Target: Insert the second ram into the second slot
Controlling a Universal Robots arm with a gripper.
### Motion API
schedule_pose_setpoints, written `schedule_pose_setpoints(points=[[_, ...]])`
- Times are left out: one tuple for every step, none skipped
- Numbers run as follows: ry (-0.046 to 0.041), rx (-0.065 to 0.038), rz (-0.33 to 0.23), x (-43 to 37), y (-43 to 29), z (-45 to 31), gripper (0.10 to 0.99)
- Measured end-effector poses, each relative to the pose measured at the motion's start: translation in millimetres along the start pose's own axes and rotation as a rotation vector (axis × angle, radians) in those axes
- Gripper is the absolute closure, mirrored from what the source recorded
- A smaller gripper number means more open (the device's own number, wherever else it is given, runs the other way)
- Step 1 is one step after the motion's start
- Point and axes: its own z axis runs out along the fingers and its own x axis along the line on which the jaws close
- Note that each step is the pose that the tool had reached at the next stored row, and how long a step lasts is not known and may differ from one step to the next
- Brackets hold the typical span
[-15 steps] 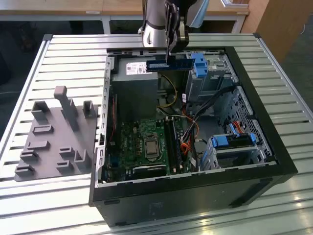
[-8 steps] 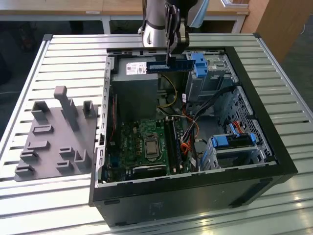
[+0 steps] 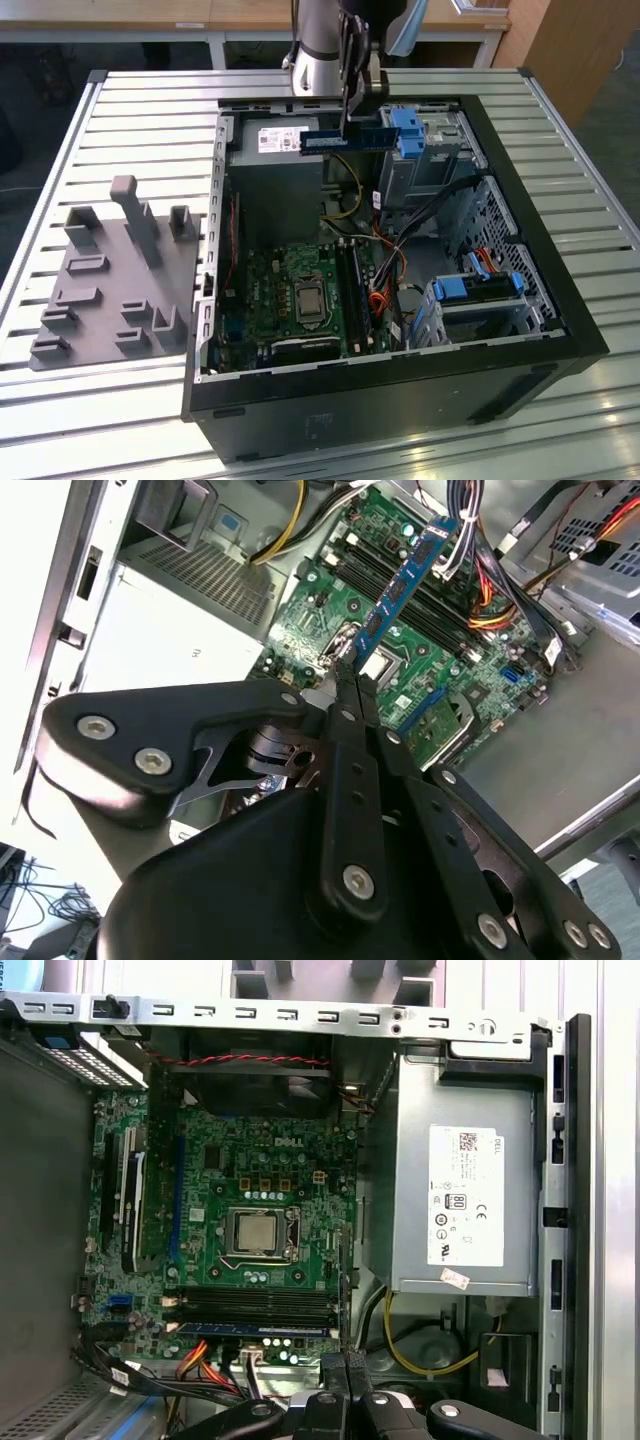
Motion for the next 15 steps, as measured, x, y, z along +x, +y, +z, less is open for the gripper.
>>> schedule_pose_setpoints(points=[[0.0000,0.000,0.000,0.9,0.0,0.0,0.973],[0.0000,0.000,0.000,1.9,0.1,0.0,0.973],[0.0000,0.000,0.000,3.2,0.1,0.0,0.973],[0.0000,0.000,0.000,4.2,0.1,0.0,0.973],[0.0001,0.000,0.000,5.1,0.1,0.0,0.973],[0.0002,0.000,0.000,6.1,0.2,0.0,0.973],[0.0004,0.000,0.000,6.9,0.2,0.0,0.973],[0.0005,0.000,0.000,7.7,0.2,0.0,0.973],[0.0008,0.000,0.000,8.4,0.2,0.0,0.973],[0.0009,0.000,0.000,9.1,0.3,0.0,0.973],[0.0010,0.000,0.000,9.8,0.3,0.0,0.973],[0.0011,0.000,0.000,10.3,0.3,0.0,0.973],[0.0012,0.000,0.000,10.7,0.4,0.0,0.973],[0.0013,0.000,0.000,10.9,0.3,0.0,0.973],[0.0015,0.000,0.000,11.0,0.3,0.0,0.973]])
